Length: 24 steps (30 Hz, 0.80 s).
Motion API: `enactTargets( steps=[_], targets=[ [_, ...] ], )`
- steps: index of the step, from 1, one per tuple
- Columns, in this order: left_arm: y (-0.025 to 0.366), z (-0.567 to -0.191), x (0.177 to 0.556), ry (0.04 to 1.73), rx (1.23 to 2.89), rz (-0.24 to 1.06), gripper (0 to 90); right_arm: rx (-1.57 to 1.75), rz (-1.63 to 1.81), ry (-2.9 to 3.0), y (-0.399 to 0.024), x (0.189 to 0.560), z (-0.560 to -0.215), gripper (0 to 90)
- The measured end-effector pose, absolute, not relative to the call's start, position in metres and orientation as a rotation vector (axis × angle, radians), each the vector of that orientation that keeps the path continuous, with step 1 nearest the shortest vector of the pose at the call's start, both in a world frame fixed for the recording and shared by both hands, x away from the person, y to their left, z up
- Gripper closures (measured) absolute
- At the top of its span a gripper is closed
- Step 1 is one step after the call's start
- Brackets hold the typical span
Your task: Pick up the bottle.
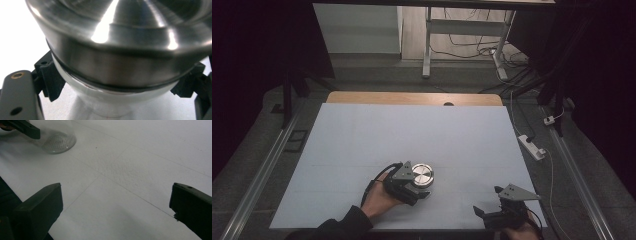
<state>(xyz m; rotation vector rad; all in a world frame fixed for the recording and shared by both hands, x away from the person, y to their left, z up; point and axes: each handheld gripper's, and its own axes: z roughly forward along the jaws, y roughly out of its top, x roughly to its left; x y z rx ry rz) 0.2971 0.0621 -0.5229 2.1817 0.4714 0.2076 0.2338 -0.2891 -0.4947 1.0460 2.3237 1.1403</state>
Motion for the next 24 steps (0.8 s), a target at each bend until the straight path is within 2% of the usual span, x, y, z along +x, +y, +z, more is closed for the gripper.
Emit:
enactTargets(
  steps=[12, 24],
  targets=[
    [0.062, -0.513, 0.296, 0.488, 2.182, 0.197, 16.0, 1.037, 1.141, 2.323, -0.289, 0.233, -0.495, 0.0],
    [0.077, -0.497, 0.296, 0.522, 2.151, 0.227, 16.0, 1.035, 1.136, 2.325, -0.288, 0.233, -0.495, 0.0]
  ],
)
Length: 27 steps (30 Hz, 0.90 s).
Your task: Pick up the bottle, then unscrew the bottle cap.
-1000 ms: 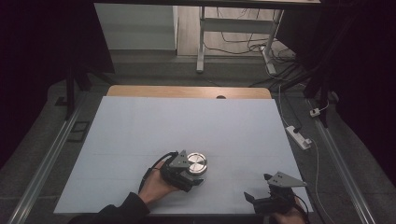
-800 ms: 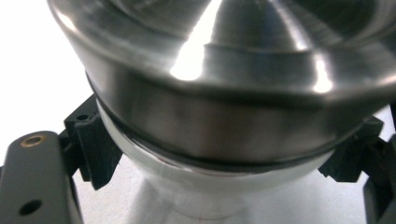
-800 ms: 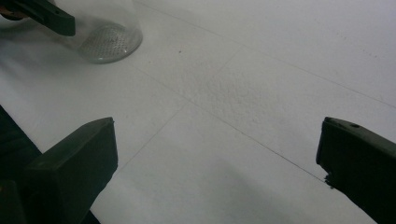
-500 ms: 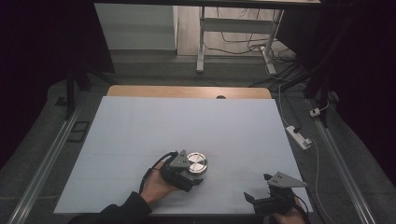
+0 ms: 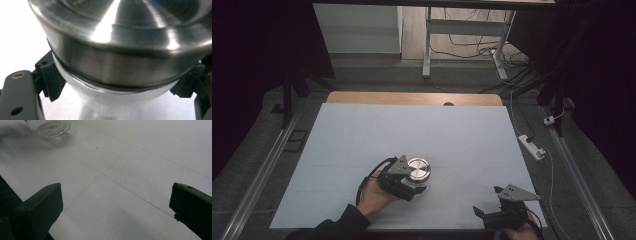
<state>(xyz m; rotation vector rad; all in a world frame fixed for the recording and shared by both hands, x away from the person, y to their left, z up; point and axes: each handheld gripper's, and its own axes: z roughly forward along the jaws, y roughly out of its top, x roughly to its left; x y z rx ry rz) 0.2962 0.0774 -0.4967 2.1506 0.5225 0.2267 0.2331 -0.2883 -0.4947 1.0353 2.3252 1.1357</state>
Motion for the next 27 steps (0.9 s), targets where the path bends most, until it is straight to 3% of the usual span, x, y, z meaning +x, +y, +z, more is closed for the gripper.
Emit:
enactTargets(
  steps=[27],
  targets=[
    [0.095, -0.483, 0.295, 0.563, 2.133, 0.217, 16.0, 1.034, 1.179, 2.321, -0.287, 0.232, -0.492, 0.0]
  ],
)
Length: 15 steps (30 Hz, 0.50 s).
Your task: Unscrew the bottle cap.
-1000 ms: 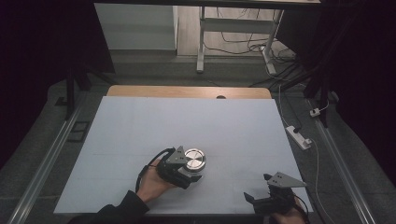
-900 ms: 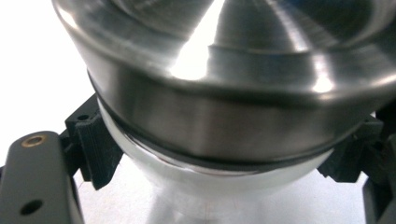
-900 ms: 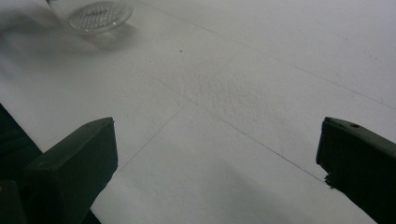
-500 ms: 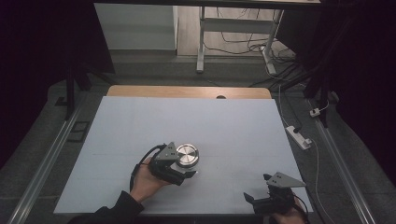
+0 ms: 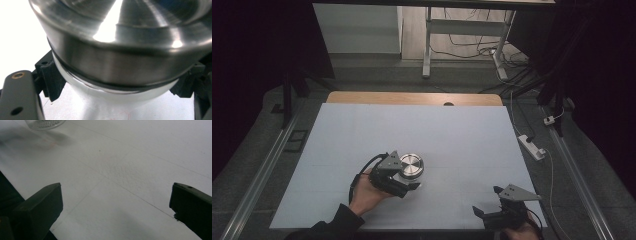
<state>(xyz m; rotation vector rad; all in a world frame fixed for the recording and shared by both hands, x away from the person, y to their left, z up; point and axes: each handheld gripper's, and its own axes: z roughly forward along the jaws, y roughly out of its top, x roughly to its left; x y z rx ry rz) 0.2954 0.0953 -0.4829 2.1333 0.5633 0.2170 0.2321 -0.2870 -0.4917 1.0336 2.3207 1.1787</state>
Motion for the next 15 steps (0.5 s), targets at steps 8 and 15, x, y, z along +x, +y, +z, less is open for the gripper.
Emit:
enactTargets(
  steps=[8, 15],
  targets=[
    [0.096, -0.481, 0.295, 0.567, 2.129, 0.212, 16.0, 1.027, 1.243, 2.31, -0.282, 0.232, -0.485, 0.0],
    [0.097, -0.481, 0.295, 0.571, 2.128, 0.216, 16.0, 0.978, 1.269, 2.318, -0.271, 0.233, -0.479, 0.0]
  ],
)
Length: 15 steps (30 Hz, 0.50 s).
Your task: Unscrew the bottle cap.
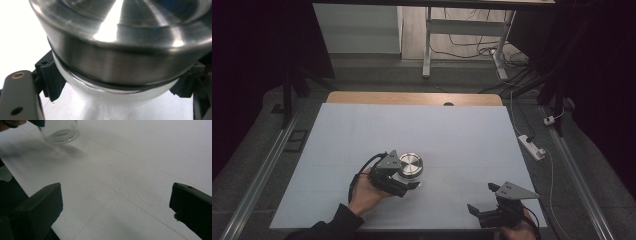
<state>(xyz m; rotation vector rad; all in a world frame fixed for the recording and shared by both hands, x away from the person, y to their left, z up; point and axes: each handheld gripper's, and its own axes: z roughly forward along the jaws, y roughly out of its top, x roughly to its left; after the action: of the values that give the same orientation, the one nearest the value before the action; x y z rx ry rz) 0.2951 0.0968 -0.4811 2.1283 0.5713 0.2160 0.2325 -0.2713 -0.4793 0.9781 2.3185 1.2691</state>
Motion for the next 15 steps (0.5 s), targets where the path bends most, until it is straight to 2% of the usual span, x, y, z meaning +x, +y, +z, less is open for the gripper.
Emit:
enactTargets(
  steps=[15],
  targets=[
    [0.096, -0.485, 0.297, 0.586, 2.131, 0.209, 16.0, 0.81, 1.353, 2.379, -0.233, 0.245, -0.455, 0.0]
  ],
)
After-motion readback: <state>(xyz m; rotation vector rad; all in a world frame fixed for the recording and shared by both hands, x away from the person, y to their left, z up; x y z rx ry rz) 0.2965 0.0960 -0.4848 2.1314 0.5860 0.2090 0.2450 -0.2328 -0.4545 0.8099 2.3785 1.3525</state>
